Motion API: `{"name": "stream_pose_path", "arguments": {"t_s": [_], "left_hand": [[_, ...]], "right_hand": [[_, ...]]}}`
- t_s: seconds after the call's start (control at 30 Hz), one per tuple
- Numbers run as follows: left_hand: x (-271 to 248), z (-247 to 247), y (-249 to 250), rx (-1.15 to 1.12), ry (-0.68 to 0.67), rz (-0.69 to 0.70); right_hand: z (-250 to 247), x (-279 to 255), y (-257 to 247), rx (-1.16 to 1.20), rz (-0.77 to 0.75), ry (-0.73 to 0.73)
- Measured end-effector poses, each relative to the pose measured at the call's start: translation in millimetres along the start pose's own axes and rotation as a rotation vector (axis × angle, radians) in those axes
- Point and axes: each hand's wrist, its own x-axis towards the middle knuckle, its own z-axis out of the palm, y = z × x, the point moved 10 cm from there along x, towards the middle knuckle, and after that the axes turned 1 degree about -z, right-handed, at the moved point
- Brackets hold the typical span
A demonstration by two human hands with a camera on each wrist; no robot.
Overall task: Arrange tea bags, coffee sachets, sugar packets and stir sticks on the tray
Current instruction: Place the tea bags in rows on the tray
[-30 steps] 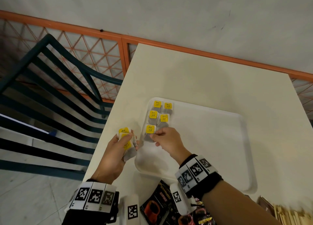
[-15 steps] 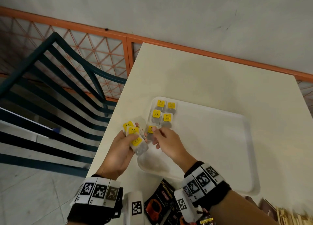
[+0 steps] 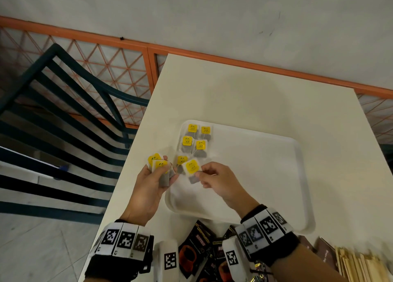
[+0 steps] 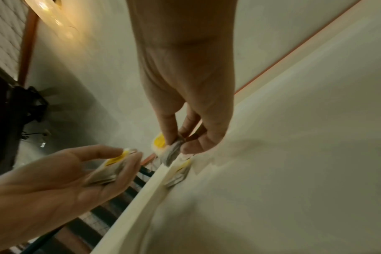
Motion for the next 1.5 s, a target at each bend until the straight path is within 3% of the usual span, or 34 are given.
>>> {"name": "stream_pose_path", "arguments": {"t_s": [0.13,0.6,0.73,0.83,0.9,1.07,1.27,1.5], "left_hand": [[0,-5,-3,-0.036,0.024,-0.024],[-9,3,-4,0.167,-0.043,0.018],[-11,7,-4,0.197,-0.064,0.024],[-11,9,-4,0.219,-0.081,0.035],[-14,8,-5,0.222,-0.093,0.026],[-22,-5,-9,0.242,-0.095,-0.017],[-25,-30,-4,0.133,0.030,-0.006],[-34,-40,2,0.259,0.105,0.025]], "right_hand": [[-27,15,17,-0.122,0.062,0.148],[-22,20,-6,-0.378,-0.084,0.294],[2,4,-27,-0.305,-0.214,0.141],[26,-7,-28,-0.148,-0.208,-0.037],[31,-9,-24,-0.087,-0.195,-0.081],[36,-11,-5,-0.053,-0.091,-0.130],[42,-14,21,0.014,0.057,-0.151],[48,-7,24,-0.060,0.059,-0.078]]}}
